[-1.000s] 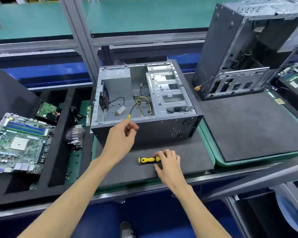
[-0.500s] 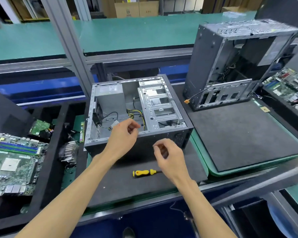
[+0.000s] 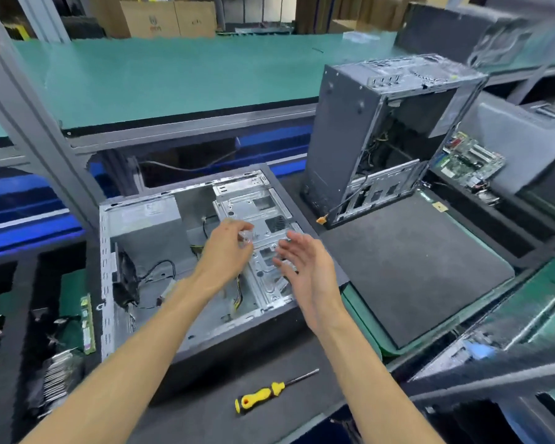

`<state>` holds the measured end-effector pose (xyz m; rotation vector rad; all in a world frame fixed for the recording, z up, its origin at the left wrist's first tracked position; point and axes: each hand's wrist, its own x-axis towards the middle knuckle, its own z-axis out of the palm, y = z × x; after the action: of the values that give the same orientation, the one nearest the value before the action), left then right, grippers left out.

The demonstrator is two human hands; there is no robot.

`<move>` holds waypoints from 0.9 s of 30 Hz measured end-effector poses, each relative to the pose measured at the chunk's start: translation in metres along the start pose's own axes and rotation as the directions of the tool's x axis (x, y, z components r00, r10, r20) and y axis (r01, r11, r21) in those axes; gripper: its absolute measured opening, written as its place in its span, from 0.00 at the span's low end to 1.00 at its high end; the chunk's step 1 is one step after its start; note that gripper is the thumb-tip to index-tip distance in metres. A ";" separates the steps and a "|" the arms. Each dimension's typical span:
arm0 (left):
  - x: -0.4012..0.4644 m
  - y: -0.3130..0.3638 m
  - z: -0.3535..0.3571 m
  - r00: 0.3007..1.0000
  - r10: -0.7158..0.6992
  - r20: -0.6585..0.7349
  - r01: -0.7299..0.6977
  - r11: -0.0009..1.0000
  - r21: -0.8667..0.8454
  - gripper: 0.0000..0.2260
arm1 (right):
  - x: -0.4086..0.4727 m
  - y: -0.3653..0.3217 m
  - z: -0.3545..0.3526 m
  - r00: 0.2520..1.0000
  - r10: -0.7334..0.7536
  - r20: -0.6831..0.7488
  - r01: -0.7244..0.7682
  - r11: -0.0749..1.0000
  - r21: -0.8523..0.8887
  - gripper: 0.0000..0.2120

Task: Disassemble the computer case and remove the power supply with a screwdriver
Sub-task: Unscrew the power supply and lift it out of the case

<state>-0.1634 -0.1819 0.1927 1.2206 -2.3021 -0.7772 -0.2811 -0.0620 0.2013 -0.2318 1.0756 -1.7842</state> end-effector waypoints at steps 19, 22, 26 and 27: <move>0.055 0.001 0.002 0.958 0.164 0.234 -0.237 0.913 0.331 0.11 | 0.083 -0.001 0.007 0.982 0.180 -0.051 -0.170 0.972 0.161 0.17; 0.056 0.001 0.001 0.955 0.169 0.245 -0.247 0.908 0.337 0.11 | 0.087 -0.001 0.007 0.981 0.186 -0.044 -0.177 0.970 0.168 0.17; 0.056 -0.001 0.000 0.960 0.162 0.230 -0.230 0.923 0.309 0.11 | 0.090 -0.001 0.007 0.982 0.188 -0.035 -0.180 0.970 0.165 0.17; 0.057 -0.002 0.000 0.964 0.152 0.220 -0.214 0.932 0.294 0.11 | 0.090 -0.001 0.006 0.981 0.190 -0.034 -0.182 0.970 0.165 0.17</move>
<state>-0.1920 -0.2305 0.1972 1.0708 -2.7377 -0.4913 -0.3219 -0.1398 0.1787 0.0114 0.9490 -1.7037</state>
